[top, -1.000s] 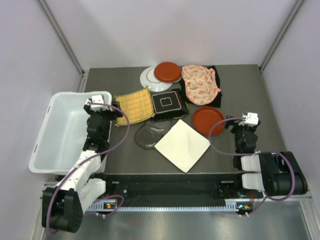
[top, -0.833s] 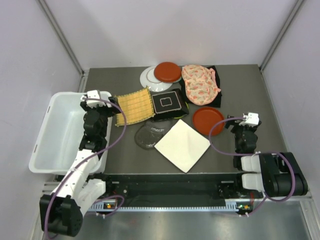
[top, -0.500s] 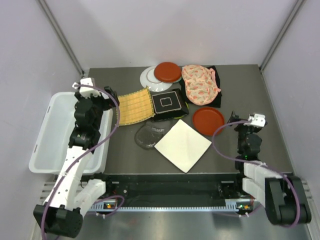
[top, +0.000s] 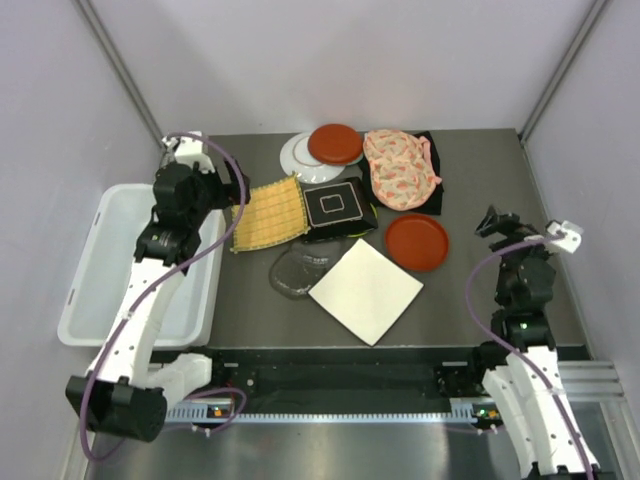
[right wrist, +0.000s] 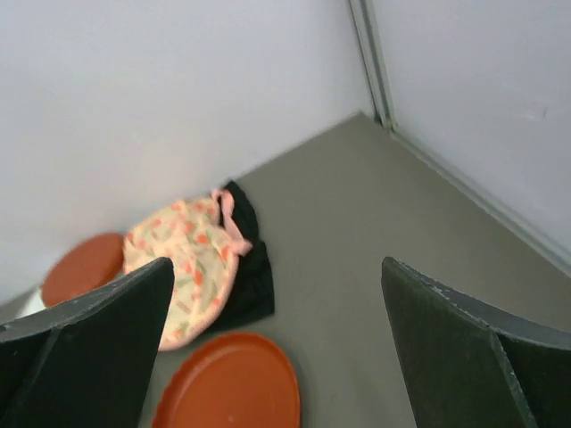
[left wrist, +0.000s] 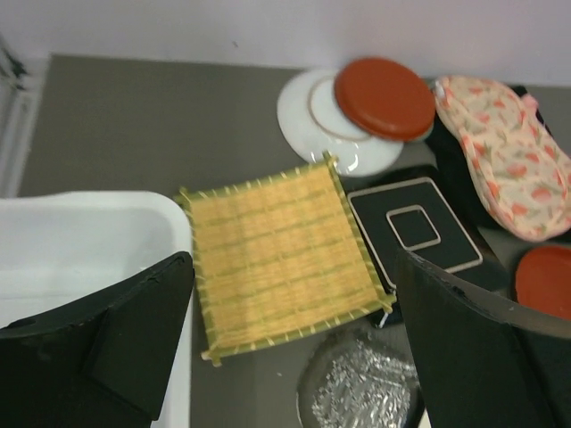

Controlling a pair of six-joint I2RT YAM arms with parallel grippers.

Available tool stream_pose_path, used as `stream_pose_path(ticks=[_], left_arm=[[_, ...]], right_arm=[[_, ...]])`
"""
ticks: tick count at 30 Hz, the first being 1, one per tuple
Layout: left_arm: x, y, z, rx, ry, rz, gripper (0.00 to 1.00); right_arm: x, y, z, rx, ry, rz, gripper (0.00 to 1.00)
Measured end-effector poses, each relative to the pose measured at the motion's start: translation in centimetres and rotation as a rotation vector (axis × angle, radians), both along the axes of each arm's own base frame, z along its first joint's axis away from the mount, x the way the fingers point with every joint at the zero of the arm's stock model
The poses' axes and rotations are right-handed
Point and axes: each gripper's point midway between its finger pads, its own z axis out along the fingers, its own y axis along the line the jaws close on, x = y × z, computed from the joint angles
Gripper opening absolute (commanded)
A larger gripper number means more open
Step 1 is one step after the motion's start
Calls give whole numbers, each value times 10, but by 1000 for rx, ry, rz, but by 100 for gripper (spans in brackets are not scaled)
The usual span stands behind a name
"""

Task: Place the plates into the plastic bin on the countertop
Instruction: Pick up the plate at the center of the board.

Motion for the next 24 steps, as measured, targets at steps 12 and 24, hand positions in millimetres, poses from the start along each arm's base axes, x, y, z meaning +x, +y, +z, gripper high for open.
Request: stream_pose_path(ticks=[12,24], left_arm=[[1,-21,-81,-51,220,-83,99],[-10,-18,-81,-95,199,-57,99]], right_arm=[[44,32,-140,99,748,132,81],[39,58,-216,193,999,243,54]])
